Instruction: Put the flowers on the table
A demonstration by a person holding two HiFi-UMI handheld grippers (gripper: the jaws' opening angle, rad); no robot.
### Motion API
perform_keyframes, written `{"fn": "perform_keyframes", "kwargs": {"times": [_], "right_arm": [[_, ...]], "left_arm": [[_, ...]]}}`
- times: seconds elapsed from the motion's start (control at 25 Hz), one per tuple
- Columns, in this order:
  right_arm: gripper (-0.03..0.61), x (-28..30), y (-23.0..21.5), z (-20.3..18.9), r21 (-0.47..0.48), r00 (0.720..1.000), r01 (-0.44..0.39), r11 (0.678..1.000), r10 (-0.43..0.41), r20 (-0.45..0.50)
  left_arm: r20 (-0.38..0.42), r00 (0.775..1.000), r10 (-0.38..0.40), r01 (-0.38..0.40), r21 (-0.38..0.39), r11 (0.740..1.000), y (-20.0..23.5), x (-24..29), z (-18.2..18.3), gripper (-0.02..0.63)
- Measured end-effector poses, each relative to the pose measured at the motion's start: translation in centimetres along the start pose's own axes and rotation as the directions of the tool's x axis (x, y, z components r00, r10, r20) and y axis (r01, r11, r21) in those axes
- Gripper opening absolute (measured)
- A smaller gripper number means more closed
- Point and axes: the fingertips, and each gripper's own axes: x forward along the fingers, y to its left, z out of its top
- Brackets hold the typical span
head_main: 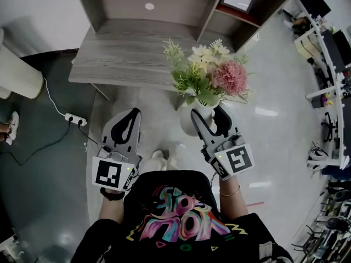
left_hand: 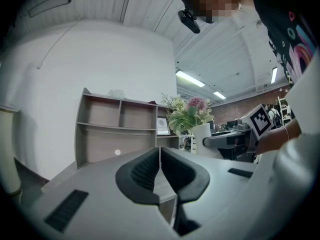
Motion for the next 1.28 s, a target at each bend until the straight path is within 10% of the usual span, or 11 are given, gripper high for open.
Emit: {"fn": "perform_keyframes", "kwargs": {"times": [1.28], "right_arm": [[0.247,-0.1,0.0,0.1,-0.003,0.999,0.038,0.999,-0.038,-0.007]], "left_arm": [[0.058,0.996,-0.072,0.071,0.028,0.997,-0.9,2.5,2.5,0.031]]}}
